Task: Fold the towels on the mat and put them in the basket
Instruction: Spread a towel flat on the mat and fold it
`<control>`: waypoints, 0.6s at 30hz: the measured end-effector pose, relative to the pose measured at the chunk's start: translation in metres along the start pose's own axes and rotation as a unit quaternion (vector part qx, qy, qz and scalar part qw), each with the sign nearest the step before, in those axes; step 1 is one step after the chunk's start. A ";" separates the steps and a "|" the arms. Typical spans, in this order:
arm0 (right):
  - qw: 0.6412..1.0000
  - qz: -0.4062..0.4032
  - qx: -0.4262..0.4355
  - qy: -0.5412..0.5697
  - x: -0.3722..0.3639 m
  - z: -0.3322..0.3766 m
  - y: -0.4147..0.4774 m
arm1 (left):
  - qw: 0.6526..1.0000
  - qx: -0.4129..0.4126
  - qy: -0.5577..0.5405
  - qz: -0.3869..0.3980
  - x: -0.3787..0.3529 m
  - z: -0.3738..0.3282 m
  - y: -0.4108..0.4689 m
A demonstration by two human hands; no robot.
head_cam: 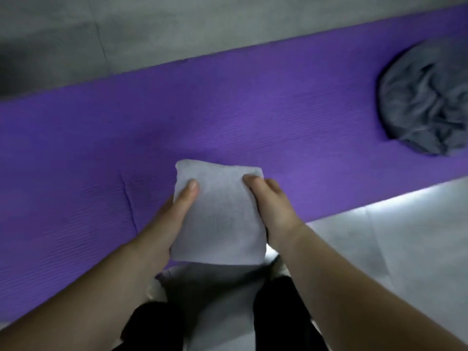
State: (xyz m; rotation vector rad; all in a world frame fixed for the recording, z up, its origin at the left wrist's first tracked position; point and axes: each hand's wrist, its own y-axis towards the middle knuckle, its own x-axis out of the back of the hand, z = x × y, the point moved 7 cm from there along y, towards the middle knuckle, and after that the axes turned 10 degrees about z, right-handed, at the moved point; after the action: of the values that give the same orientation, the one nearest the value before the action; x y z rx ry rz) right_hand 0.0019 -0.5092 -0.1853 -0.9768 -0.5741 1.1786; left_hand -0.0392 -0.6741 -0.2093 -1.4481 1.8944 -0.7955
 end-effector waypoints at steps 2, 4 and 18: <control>0.999 -0.020 0.005 0.027 0.010 0.024 -0.069 | 0.998 -0.018 0.052 -0.013 -0.013 -0.037 -0.055; 0.996 -0.037 0.025 0.074 0.024 0.050 -0.138 | 0.996 -0.007 0.085 0.013 -0.053 -0.089 -0.119; 0.922 0.057 0.217 0.315 0.244 0.133 -0.458 | 0.947 -0.111 0.207 0.221 -0.409 -0.248 -0.360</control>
State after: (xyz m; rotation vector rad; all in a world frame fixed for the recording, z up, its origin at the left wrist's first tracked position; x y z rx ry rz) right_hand 0.1987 -0.2667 0.2502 -0.9380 0.2560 0.9579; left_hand 0.0699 -0.3327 0.2696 -0.9537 2.5773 -0.7197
